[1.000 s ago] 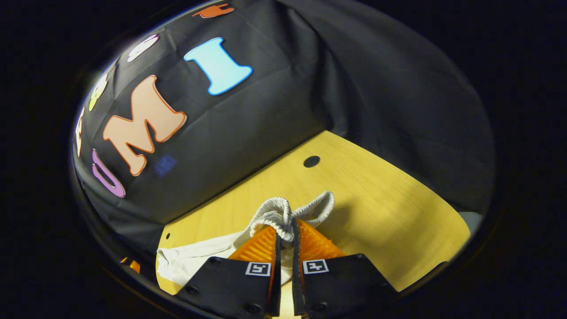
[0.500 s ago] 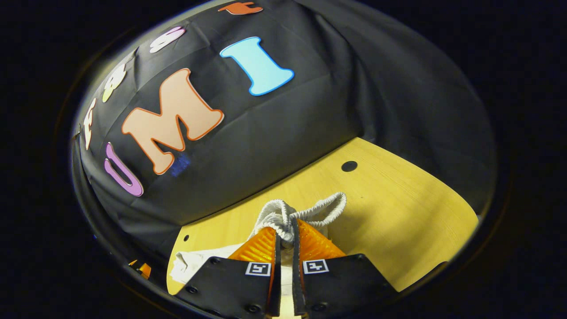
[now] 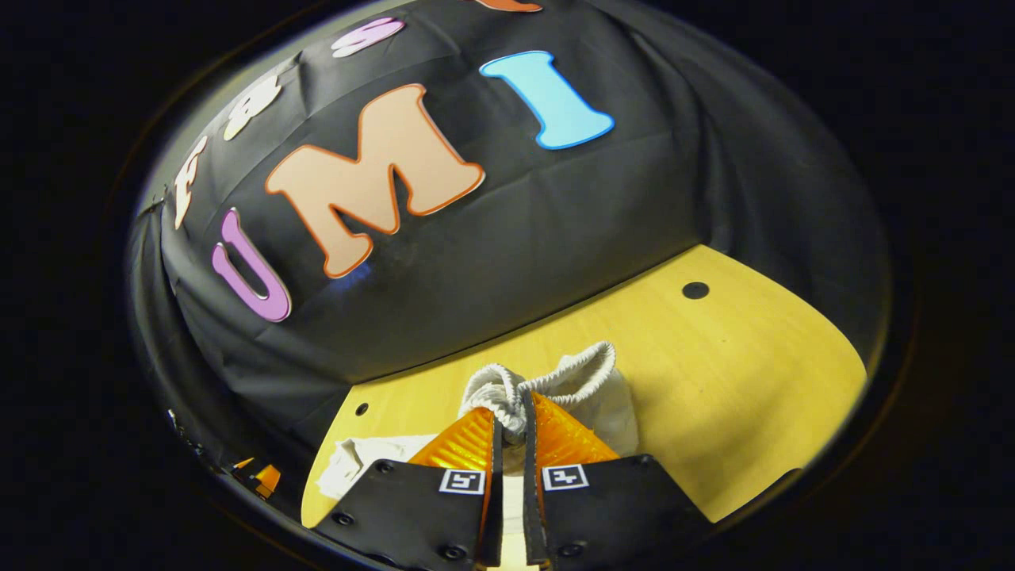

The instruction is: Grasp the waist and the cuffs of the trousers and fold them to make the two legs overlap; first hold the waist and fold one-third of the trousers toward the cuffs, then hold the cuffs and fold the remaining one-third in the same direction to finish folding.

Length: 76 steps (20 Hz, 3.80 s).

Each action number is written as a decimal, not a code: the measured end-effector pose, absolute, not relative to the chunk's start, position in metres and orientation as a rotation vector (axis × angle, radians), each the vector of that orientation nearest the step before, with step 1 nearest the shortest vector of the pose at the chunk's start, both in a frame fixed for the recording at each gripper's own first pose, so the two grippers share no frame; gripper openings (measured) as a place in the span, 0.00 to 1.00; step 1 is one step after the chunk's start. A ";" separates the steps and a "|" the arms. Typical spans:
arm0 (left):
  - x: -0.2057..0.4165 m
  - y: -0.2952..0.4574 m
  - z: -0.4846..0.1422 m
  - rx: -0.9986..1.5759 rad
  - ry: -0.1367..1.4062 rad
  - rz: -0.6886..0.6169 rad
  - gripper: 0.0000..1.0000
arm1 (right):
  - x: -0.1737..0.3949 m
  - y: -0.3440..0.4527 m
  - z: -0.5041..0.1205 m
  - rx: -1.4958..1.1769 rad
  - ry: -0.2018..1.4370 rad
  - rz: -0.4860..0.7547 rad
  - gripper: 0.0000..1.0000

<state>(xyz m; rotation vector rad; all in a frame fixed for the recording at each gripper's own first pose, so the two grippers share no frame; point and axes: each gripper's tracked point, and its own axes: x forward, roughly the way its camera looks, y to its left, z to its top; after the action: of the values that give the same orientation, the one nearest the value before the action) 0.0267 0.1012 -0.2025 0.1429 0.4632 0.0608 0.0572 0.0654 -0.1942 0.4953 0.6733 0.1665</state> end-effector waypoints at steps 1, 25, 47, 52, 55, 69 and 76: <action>0.026 0.106 -0.206 0.140 0.468 0.060 0.96 | 0.056 0.077 -0.196 0.491 0.681 0.178 0.12; 0.057 0.164 -0.356 -0.079 0.691 0.007 0.97 | -0.054 0.199 -0.258 0.221 0.848 0.350 0.95; 0.074 0.126 -0.346 -0.244 0.706 0.095 0.00 | -0.055 0.126 -0.240 0.219 0.798 0.310 0.95; 0.094 0.087 -0.285 -0.258 0.610 0.048 0.00 | -0.050 0.100 -0.234 0.237 0.777 0.322 0.95; 0.103 0.060 -0.250 -0.263 0.562 0.013 0.00 | -0.047 0.085 -0.232 0.247 0.771 0.330 0.95; 0.128 -0.097 -0.150 -0.230 0.443 -0.187 0.00 | -0.052 -0.002 -0.228 0.308 0.746 0.300 0.95; 0.136 -0.202 -0.131 -0.218 0.426 -0.339 0.00 | -0.063 -0.053 -0.229 0.333 0.740 0.244 0.94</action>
<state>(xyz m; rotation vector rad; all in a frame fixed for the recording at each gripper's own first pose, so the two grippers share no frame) 0.1362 -0.2024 -0.1306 -0.2184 0.4259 -0.3393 -0.0631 -0.0525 -0.2288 0.3328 0.7399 0.2442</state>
